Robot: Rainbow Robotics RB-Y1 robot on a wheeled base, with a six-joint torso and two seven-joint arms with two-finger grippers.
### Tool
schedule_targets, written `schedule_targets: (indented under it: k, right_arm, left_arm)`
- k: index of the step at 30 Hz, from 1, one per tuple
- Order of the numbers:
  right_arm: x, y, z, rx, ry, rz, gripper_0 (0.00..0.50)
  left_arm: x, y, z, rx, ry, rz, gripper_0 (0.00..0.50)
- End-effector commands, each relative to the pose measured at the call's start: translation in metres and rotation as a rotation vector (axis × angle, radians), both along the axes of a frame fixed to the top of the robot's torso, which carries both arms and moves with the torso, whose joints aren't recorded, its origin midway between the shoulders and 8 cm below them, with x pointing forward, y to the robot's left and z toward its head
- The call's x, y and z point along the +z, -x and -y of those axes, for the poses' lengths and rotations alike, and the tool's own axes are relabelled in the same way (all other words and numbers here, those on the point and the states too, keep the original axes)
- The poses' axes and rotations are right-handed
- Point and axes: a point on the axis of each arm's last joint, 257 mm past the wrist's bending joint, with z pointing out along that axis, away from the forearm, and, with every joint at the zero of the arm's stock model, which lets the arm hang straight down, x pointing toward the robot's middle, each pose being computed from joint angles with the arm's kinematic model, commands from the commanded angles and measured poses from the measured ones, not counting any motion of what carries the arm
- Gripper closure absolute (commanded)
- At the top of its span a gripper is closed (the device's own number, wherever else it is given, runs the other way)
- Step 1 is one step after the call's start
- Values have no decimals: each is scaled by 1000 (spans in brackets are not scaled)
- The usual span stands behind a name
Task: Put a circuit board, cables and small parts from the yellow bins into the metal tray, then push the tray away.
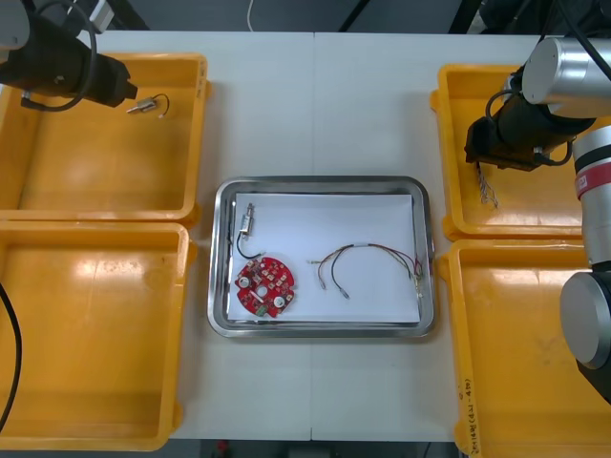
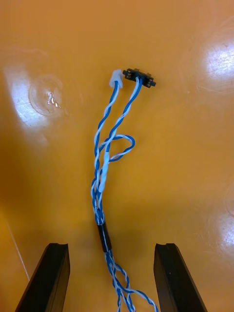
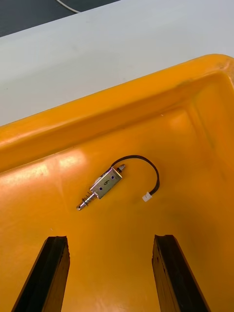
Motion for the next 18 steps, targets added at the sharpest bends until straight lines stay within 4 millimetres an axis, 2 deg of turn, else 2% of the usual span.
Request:
schedule_targets:
  k: [1, 18]
  right_arm:
    - [-6, 1, -4, -39, -35, 6, 0]
    - [-18, 0, -4, -48, -47, 21, 0]
  left_arm:
    - [43, -23, 12, -84, -52, 118, 0]
    - [4, -50, 21, -101, -103, 159, 0]
